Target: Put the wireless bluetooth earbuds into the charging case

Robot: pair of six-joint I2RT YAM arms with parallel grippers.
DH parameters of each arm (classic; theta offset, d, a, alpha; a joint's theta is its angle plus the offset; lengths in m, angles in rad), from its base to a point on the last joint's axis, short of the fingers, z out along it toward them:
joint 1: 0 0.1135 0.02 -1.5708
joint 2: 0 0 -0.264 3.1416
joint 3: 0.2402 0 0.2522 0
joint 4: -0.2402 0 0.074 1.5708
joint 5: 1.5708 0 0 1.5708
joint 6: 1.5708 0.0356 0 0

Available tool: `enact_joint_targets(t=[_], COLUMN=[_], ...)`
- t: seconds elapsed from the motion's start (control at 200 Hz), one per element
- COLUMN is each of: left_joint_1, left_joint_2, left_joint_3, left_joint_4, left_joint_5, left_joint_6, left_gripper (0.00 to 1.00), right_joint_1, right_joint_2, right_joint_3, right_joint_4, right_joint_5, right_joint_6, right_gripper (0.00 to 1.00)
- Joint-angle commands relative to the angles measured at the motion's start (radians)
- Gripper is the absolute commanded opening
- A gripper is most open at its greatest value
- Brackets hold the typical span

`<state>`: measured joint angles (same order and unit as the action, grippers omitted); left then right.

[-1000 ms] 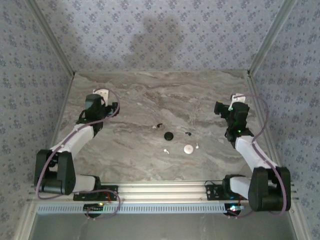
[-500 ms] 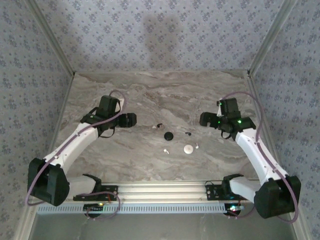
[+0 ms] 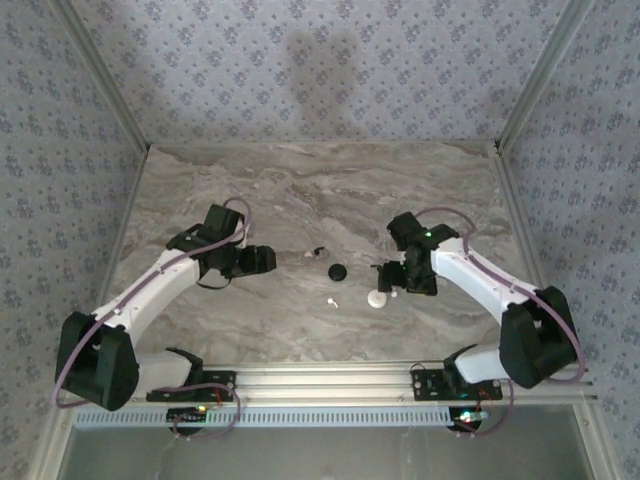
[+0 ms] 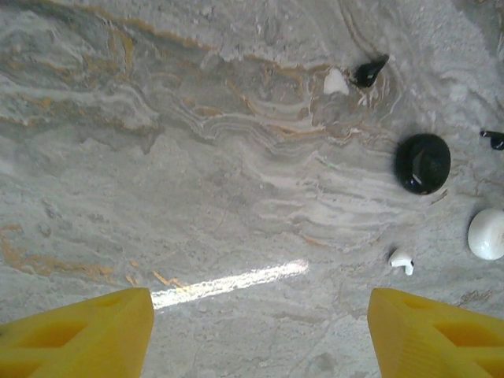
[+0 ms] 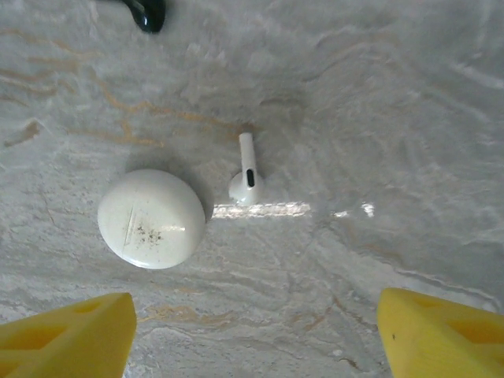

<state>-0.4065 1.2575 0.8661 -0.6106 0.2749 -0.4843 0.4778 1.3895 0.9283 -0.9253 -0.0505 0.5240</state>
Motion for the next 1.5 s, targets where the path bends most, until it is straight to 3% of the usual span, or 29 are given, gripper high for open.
enact_joint_targets(t=[0.0,0.854,1.079,1.389,1.494], left_joint_1=[-0.006,-0.008,-0.009,-0.009,-0.011], left_joint_2=[0.028,0.021,0.019,0.007,-0.008], left_joint_3=[-0.003,-0.021,-0.024,-0.033,-0.039], left_joint_4=[-0.034,-0.006,-0.01,0.001,0.023], left_joint_5=[0.024,0.008,0.004,0.001,0.004], left_joint_6=[-0.005,-0.004,-0.007,-0.002,0.012], left_gripper=[0.72,0.72,0.72,0.7,0.69], right_joint_1=[0.034,0.087,0.098,0.108,0.107], right_joint_2=[0.048,0.315,0.345,0.337,0.3], right_joint_3=[0.015,0.108,0.119,0.109,0.086], right_joint_4=[-0.014,0.088,0.1,0.108,0.131], right_joint_5=[-0.048,-0.083,-0.092,-0.1,-0.109], right_joint_6=[0.064,0.052,0.052,0.062,0.081], right_gripper=[0.8,0.77,0.72,0.53,0.51])
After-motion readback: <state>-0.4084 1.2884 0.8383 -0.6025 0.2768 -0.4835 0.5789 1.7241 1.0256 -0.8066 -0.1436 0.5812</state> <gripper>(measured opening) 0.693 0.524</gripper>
